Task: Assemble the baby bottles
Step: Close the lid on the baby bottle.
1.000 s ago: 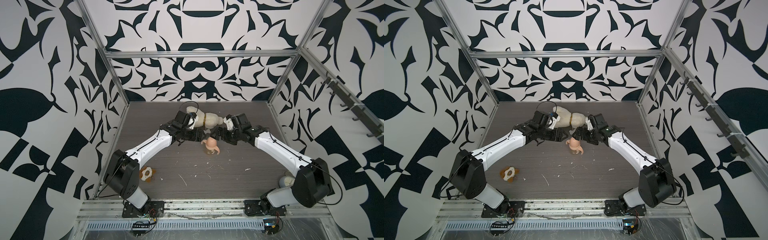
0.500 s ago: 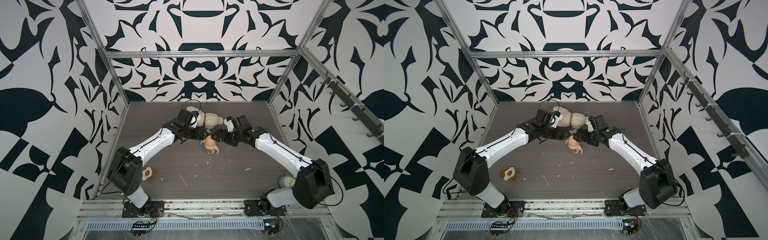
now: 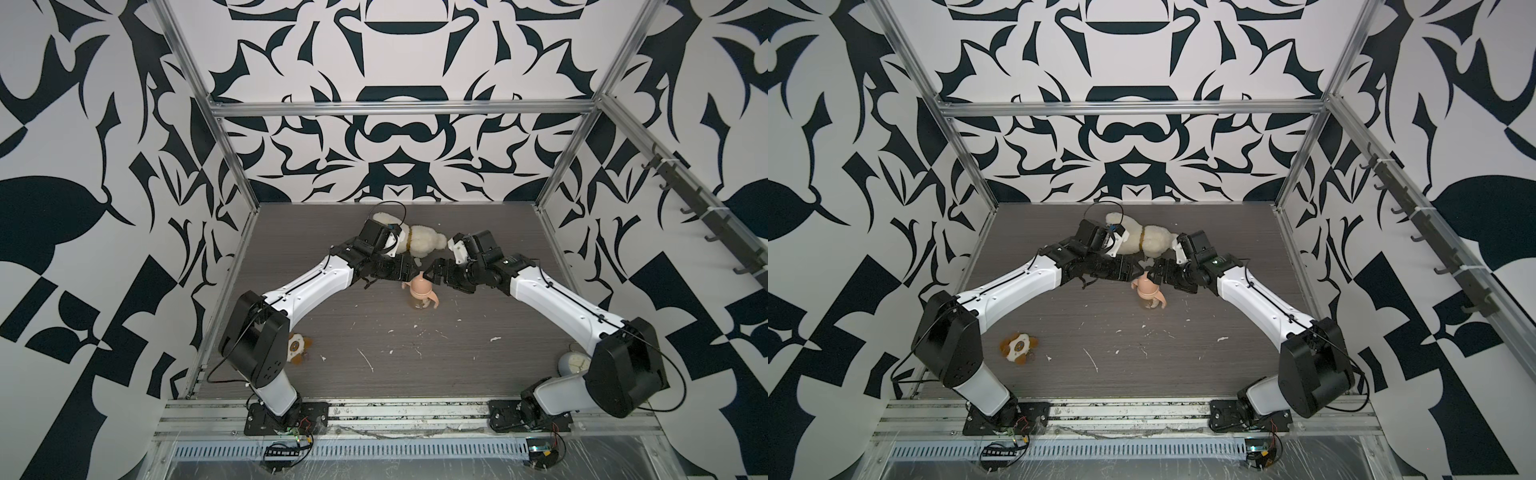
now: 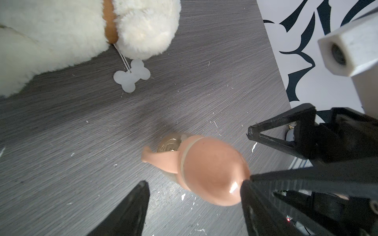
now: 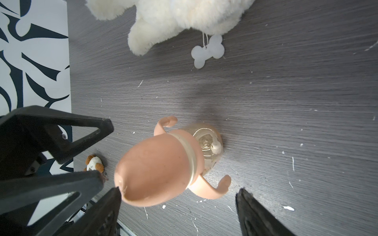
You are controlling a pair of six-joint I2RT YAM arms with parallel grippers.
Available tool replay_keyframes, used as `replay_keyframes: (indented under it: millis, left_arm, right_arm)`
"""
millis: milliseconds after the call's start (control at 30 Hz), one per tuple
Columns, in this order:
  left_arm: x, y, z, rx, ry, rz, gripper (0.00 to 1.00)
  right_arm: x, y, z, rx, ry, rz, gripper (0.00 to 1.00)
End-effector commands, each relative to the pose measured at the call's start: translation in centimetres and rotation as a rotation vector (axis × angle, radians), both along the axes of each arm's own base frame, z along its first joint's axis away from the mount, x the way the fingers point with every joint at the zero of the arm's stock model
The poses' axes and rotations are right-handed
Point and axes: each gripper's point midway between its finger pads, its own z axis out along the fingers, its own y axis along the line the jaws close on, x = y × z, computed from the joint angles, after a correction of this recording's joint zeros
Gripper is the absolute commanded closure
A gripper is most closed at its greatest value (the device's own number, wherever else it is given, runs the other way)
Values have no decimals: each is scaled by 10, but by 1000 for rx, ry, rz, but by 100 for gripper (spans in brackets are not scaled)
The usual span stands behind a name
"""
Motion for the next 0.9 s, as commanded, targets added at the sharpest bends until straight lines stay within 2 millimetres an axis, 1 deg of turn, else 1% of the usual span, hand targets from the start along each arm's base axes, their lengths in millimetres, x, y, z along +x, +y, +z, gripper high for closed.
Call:
replay_keyframes:
  millis: [0, 200, 433, 867]
  left_arm:
    - [1, -7, 0, 5, 1, -17, 25]
    - [-1, -6, -6, 30, 7, -22, 26]
    - [-7, -5, -19, 76, 22, -38, 26]
    - [-17, 0, -33, 149, 33, -65, 26]
  right_arm:
    - [2, -1, 1, -1, -18, -4, 12]
    - [1, -2, -3, -14, -7, 4, 12]
    - [-1, -3, -9, -12, 4, 3, 12]
    - [-12, -14, -26, 4, 37, -37, 12]
